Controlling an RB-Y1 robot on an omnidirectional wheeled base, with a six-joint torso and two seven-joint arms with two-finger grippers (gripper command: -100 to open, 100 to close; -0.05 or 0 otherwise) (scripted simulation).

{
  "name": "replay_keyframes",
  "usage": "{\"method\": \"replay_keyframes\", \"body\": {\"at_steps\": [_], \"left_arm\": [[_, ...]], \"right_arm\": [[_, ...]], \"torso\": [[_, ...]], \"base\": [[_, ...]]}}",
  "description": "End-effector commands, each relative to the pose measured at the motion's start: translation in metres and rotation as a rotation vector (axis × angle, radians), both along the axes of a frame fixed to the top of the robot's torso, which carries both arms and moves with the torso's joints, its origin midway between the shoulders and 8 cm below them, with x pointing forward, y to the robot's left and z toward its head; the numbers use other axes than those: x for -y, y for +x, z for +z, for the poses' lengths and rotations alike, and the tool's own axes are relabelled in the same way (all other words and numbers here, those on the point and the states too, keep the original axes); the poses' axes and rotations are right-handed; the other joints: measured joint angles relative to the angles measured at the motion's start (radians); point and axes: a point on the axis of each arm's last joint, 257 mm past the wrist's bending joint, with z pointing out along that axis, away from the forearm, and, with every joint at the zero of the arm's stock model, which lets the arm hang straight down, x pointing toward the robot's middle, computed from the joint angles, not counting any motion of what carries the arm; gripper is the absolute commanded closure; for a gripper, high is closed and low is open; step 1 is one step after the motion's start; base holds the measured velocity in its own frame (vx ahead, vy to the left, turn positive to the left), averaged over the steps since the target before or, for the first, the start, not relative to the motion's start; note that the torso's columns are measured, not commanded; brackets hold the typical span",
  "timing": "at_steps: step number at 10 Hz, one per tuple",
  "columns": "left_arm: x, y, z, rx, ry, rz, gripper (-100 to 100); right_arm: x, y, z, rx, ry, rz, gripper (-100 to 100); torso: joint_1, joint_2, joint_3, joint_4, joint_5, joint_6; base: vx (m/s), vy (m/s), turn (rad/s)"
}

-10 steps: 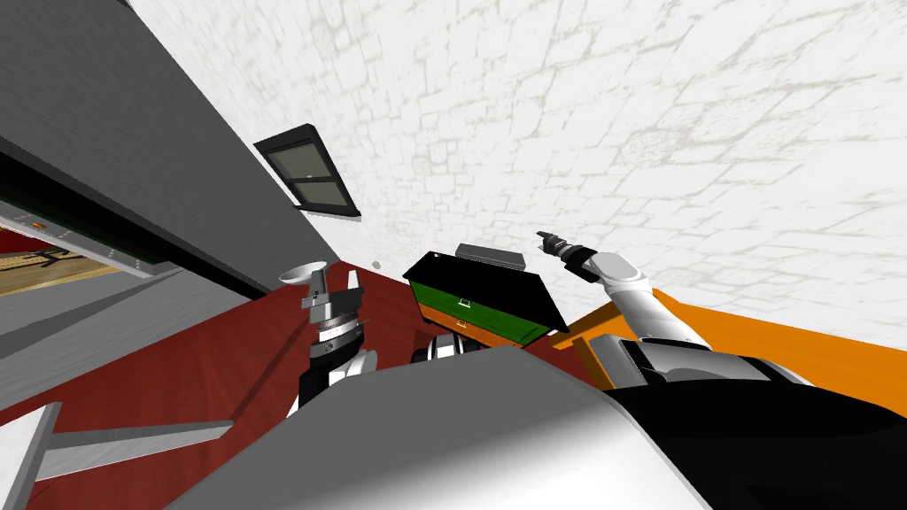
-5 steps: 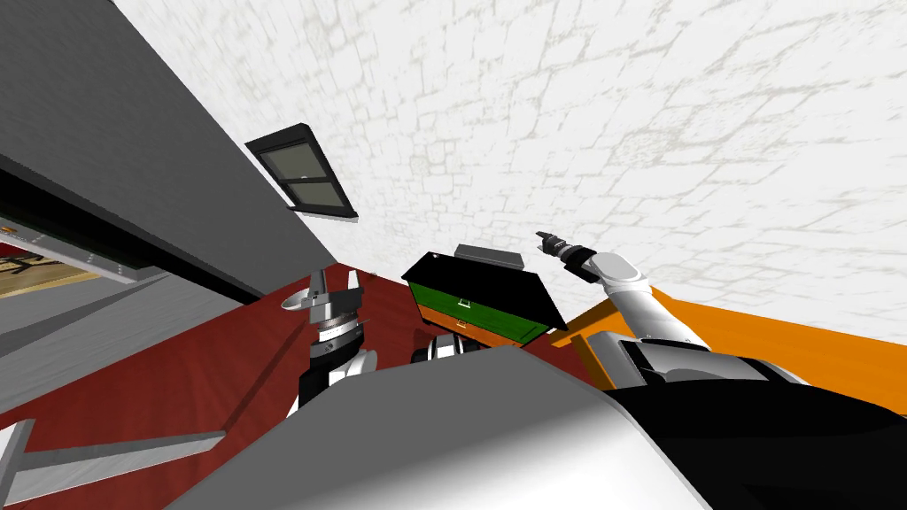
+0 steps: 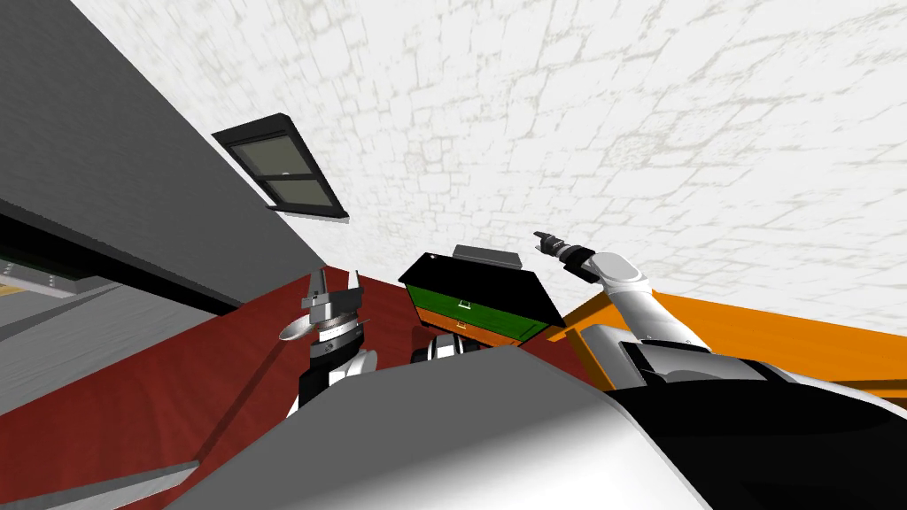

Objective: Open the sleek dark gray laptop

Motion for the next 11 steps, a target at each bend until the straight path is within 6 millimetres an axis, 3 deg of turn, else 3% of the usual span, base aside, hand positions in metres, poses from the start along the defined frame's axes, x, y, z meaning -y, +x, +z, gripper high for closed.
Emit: {"method": "replay_keyframes", "body": {"at_steps": [1,5,9,11], "left_arm": [[0.0,0.0,0.0,0.0,0.0,0.0,0],[0.0,0.0,0.0,0.0,0.0,0.0,0],[0.0,0.0,0.0,0.0,0.0,0.0,0],[0.0,0.0,0.0,0.0,0.0,0.0,0]], "right_arm": [[0.0,0.0,0.0,0.0,0.0,0.0,-100],[0.0,0.0,0.0,0.0,0.0,0.0,-100],[0.011,-0.004,0.044,0.0,0.0,0.009,-100],[0.013,-0.004,0.045,0.001,0.0,0.008,-100]], "torso": [[0.002,-0.001,-0.001,0.0,0.001,0.0],[0.002,-0.002,-0.001,-0.001,0.001,0.0],[0.003,-0.002,-0.001,-0.001,0.001,0.0],[0.002,-0.002,-0.001,-0.001,0.001,0.0]], "base": [[-0.003,-0.004,0.012],[0.004,0.008,-0.022],[0.017,0.031,-0.027],[0.01,0.021,-0.013]]}}
